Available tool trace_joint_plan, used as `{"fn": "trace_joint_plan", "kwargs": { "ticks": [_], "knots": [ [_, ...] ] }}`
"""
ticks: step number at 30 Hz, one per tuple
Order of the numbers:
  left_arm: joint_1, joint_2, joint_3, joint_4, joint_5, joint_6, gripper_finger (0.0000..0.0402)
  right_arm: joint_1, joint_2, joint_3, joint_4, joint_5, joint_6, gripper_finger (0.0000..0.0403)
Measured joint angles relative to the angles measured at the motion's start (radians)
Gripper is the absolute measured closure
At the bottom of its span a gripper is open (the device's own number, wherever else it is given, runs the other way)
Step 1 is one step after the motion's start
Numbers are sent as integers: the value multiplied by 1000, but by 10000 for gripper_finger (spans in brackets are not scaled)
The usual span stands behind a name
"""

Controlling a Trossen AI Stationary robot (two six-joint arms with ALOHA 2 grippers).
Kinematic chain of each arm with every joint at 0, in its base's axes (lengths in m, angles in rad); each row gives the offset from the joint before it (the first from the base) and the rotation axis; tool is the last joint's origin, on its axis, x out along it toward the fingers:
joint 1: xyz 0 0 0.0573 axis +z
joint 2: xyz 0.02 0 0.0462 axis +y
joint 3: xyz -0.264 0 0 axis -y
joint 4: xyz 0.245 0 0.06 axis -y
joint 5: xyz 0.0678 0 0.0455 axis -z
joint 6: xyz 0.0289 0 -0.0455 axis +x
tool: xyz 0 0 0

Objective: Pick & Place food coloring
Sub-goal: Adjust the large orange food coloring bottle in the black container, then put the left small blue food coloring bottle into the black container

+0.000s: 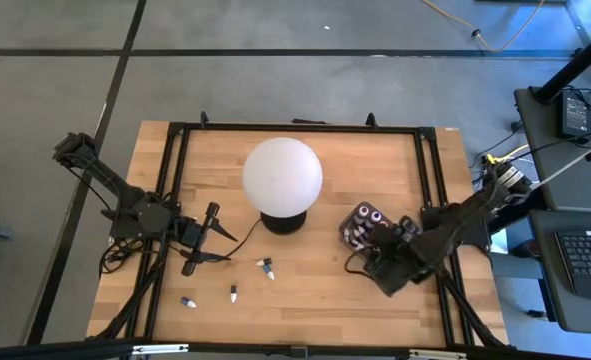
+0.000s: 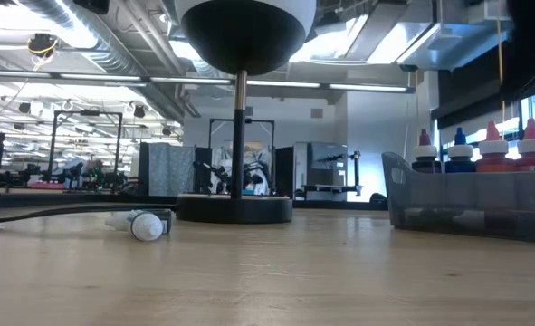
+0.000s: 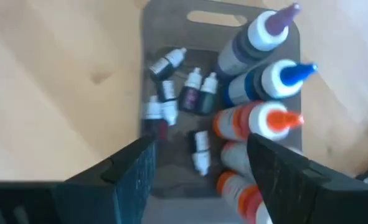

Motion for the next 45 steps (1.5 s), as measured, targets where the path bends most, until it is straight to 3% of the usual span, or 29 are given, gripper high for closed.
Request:
{"fn": "trace_joint_plan", "kwargs": {
  "ticks": [8, 13, 29, 34, 39, 45],
  "knots": [
    [0, 0, 0, -2, 0, -2, 185, -136, 155, -16, 6, -126, -73, 152],
    [0, 0, 0, -4, 0, -2, 186, -173, 216, -15, 6, -139, -75, 152],
    [0, 0, 0, -4, 1, -2, 184, -187, 235, 30, -38, -158, -97, 152],
    [0, 0, 0, -4, 1, 0, 183, -165, 235, 147, -65, -63, -186, 152],
    [0, 0, 0, -4, 2, 0, 187, -121, 234, 283, -125, 24, -457, 152],
    [0, 0, 0, -4, 35, -100, 183, -31, 197, 261, -114, 197, -457, 152]
  ]
}}
